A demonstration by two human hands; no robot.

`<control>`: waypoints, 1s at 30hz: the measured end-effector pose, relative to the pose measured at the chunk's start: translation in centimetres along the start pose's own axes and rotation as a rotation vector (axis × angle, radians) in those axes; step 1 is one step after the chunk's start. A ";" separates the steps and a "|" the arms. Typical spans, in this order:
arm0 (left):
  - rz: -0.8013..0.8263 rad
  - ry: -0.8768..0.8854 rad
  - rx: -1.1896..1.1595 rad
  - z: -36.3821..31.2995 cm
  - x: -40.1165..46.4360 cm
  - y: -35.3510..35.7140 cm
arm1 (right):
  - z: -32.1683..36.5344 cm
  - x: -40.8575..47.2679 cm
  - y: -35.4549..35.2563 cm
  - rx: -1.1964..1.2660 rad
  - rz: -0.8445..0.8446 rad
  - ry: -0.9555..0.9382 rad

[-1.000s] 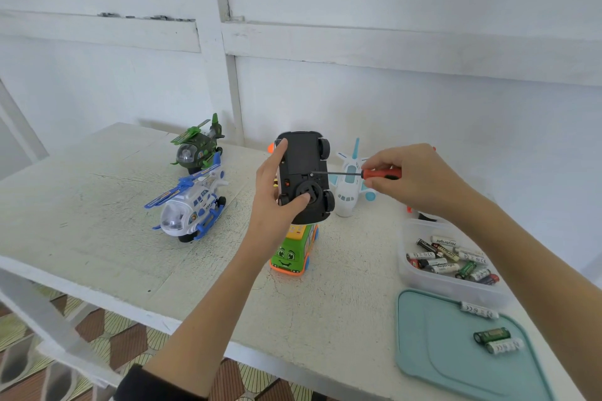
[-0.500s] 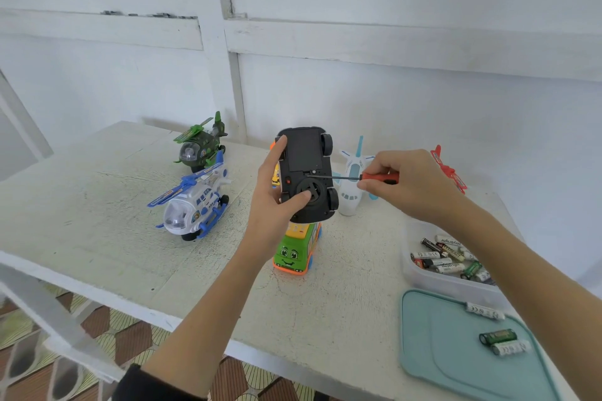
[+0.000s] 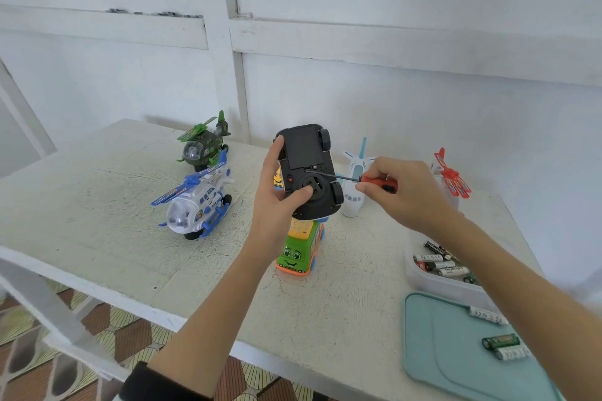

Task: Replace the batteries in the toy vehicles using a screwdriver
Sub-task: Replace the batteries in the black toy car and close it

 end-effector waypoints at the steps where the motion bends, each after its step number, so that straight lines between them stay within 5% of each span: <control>1: 0.002 -0.005 -0.014 0.0 0.0 0.0 | 0.0 0.0 0.1 0.002 -0.003 -0.004; 17: 0.016 -0.066 -0.056 0.3 0.5 -0.2 | -1.4 -0.1 0.0 0.211 0.015 0.115; 30: -0.032 0.007 0.099 -0.3 0.2 -0.8 | -0.9 0.2 -0.2 0.110 0.022 0.116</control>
Point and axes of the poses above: each hand's wrist, its own x-axis towards the middle knuckle, its own y-axis out of the palm, z = x × y, the point moved 3 cm from there along x, towards the middle knuckle, and after that the axes turned 10 degrees about -y, right-handed, at the moved point
